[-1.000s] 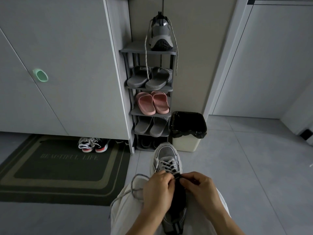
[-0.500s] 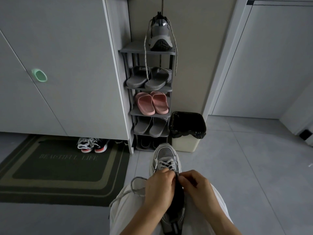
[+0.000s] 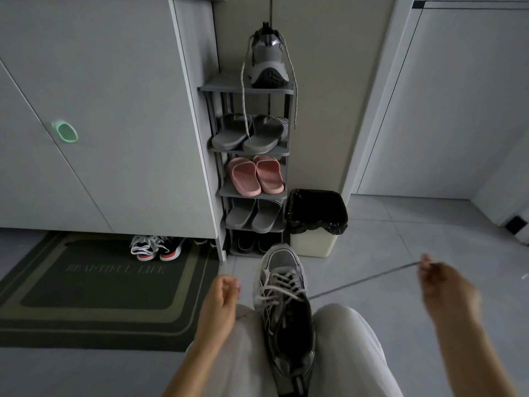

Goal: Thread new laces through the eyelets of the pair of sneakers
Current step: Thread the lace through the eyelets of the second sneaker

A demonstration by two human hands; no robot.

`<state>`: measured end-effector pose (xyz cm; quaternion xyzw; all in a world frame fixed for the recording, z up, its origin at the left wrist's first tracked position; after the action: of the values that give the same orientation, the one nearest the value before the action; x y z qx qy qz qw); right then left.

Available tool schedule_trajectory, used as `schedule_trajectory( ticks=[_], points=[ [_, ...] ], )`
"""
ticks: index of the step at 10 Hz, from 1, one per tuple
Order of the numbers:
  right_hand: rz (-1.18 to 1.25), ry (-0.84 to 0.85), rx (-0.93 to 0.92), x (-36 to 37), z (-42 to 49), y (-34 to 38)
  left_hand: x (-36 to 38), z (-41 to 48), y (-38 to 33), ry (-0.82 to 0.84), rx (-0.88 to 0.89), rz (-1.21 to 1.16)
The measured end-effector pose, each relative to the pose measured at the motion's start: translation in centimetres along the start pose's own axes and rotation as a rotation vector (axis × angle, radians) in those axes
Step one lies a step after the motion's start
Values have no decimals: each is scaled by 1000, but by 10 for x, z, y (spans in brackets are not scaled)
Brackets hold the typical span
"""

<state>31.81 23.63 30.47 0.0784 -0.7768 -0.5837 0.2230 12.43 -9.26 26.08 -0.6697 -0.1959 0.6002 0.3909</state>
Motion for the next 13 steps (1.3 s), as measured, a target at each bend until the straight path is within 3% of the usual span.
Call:
schedule_trajectory(
  ticks=[1, 2, 3, 4, 5, 6, 7, 9, 11, 13],
  points=[
    [18, -85, 62, -48, 36, -10, 21, -9, -15, 137, 92, 26],
    [125, -38, 171, -8, 30, -29, 29, -17, -32, 156, 153, 18],
    [-66, 134, 157, 37, -15, -49, 35, -20, -39, 164, 135, -13],
    [-392, 415, 328, 77, -61, -90, 37, -20, -38, 184, 105, -23],
    [-556, 525, 402, 94, -81, -102, 39, -16, -37, 202, 66, -39],
    [-538, 505, 415, 104, -81, -103, 41, -14, -35, 243, 9, -109],
    [-240, 469, 467, 115, -84, -105, 43, -19, -33, 326, -20, -118],
    [-11, 355, 398, 103, -80, -107, 32, -20, -30, 302, -63, -293],
    [-33, 264, 228, 81, -60, -77, 25, -20, -26, 301, -107, -428],
    [-58, 297, 242, 81, -60, -72, 29, -17, -37, 350, -38, -303]
  ],
)
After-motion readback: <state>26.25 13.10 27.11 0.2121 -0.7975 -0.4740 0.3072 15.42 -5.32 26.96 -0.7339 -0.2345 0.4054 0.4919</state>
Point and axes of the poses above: each hand's wrist, its own z-axis towards the middle knuckle, its own x-axis out of the palm, y = z × x, the point moved 8 cm from there along z, towards the middle knuckle, and after that the axes turned 15 degrees about z, right-handed, at the moved point
